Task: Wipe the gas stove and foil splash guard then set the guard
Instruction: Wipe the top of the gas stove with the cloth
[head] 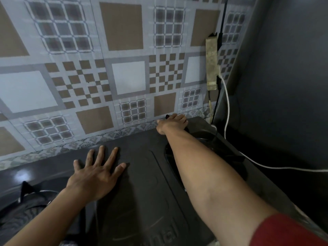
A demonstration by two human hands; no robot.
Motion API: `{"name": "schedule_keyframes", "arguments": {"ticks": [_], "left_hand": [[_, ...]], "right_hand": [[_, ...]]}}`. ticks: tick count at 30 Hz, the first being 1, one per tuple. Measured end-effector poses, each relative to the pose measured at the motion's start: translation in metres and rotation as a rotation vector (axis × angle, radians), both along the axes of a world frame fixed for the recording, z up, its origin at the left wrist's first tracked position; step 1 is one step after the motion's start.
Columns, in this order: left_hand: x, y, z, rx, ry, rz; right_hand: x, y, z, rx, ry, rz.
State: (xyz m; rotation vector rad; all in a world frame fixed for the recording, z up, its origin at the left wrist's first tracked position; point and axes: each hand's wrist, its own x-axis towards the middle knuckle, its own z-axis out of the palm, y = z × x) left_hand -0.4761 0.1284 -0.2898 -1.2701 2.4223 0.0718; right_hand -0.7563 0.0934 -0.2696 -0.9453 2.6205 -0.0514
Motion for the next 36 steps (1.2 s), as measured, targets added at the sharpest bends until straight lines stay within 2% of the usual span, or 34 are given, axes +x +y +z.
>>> {"name": "schedule_keyframes", "arguments": {"ticks": [11,15,19,22,25,28,32,36], "left_hand": [[-0.001,0.002,-0.003,-0.025,-0.013,-0.005],[-0.002,0.002,-0.001,-0.025,0.005,0.014],[-0.002,0.001,-0.003,-0.022,0.009,0.011],[-0.002,-0.001,-0.003,-0.01,0.001,0.012],[-0.004,0.0,0.001,0.031,0.039,0.051],[-0.002,-0.002,0.01,0.075,0.105,0.088],[0.007,0.004,0.02,0.064,0.257,0.108],[0.02,0.014,0.026,-0.025,0.251,0.118]], "right_hand": [[-0.081,0.017,0.005,-0.008,-0.046,-0.246],[-0.087,0.024,0.008,-0.042,-0.081,-0.348],[-0.077,0.026,0.012,-0.05,-0.101,-0.361],[-0.071,0.022,0.014,-0.012,-0.101,-0.255],[-0.058,0.017,0.011,0.081,-0.059,0.038],[-0.03,0.017,0.016,0.086,-0.041,0.308],[0.004,0.017,0.019,0.056,-0.062,0.456],[0.036,0.03,0.014,-0.004,-0.052,0.605]]}}
